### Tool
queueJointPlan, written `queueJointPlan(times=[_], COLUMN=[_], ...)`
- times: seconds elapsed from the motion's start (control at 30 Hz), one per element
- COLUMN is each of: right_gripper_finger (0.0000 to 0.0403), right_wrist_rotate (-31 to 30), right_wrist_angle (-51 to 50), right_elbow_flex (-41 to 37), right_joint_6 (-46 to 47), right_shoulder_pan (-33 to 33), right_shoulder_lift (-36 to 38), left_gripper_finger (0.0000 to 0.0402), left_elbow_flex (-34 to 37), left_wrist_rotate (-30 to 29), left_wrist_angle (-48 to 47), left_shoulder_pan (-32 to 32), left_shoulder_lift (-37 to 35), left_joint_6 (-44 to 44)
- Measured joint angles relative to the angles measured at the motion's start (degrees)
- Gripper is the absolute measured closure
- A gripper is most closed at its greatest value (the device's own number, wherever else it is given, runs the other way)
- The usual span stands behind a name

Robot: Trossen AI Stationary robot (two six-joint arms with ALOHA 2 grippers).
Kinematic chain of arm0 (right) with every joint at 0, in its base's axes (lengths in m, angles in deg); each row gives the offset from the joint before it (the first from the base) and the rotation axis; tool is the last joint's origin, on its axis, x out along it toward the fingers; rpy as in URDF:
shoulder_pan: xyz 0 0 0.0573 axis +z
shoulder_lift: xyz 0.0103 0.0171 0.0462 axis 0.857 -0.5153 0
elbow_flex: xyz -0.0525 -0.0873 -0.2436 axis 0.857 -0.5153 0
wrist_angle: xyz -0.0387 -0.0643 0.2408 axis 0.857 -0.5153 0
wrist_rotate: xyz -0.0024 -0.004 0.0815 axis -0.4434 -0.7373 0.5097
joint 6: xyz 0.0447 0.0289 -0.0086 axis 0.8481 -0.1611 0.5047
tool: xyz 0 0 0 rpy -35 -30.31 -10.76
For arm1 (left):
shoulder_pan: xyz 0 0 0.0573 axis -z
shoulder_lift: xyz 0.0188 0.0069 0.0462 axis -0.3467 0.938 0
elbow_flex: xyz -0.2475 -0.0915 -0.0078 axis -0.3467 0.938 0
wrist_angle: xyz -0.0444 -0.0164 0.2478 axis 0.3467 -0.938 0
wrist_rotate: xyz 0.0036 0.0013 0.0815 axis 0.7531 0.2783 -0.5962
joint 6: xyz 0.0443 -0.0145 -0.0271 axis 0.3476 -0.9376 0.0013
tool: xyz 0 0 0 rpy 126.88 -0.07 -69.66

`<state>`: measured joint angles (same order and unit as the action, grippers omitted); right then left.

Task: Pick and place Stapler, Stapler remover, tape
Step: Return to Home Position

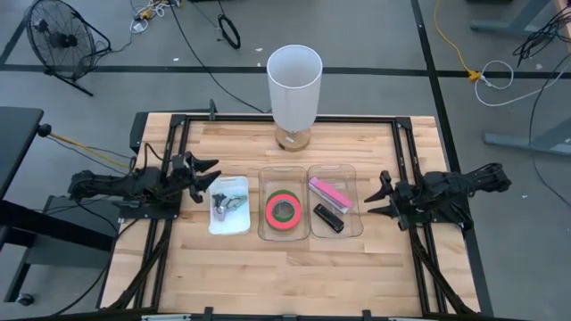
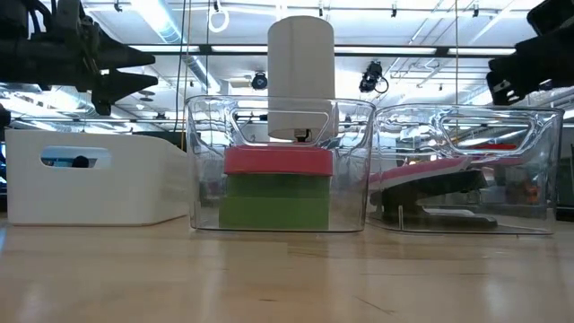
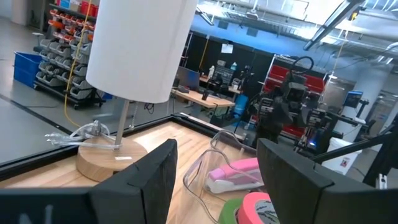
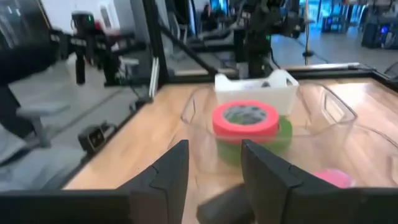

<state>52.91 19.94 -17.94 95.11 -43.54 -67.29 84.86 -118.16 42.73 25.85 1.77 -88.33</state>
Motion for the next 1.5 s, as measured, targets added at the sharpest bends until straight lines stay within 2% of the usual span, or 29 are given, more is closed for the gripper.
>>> queueJointPlan(times=[0.1, 0.3, 0.4, 0.57, 0.7, 0.93, 1.5], right_gripper_finger=[0.0255, 0.0255, 0.0255, 0.0255, 0.0255, 0.0255, 0.0255], right_wrist_rotate=[0.16, -5.27, -5.82, -5.39, -5.87, -5.40, -5.44], right_wrist_angle=[-3.93, -1.12, 5.35, 18.83, 19.04, 18.68, 18.52], right_elbow_flex=[2.16, -0.95, -4.07, -7.50, -7.41, -7.41, -7.41], right_joint_6=[-1.26, -1.50, -2.12, -8.60, -9.50, -0.95, -1.12], right_shoulder_pan=[0.00, -0.02, -0.02, -0.02, -0.02, -0.02, -0.61], right_shoulder_lift=[0.00, 0.00, -0.18, -0.37, -0.52, -0.52, -0.52], left_gripper_finger=[0.0177, 0.0177, 0.0177, 0.0177, 0.0177, 0.0177, 0.0177], left_elbow_flex=[0.00, 0.00, 0.00, 0.00, 0.00, 0.00, 0.00], left_wrist_rotate=[-0.01, 0.01, 0.01, 0.01, 0.02, 0.03, 0.03], left_wrist_angle=[0.02, 0.02, 0.02, 0.04, 0.07, 0.07, 0.07], left_shoulder_pan=[0.00, 0.00, 0.02, 0.02, 0.02, 0.02, 1.09], left_shoulder_lift=[0.00, 0.00, 0.00, 0.00, 0.00, 0.00, 0.00], left_joint_6=[0.00, 0.00, 0.00, -0.01, -0.02, -0.01, 0.00])
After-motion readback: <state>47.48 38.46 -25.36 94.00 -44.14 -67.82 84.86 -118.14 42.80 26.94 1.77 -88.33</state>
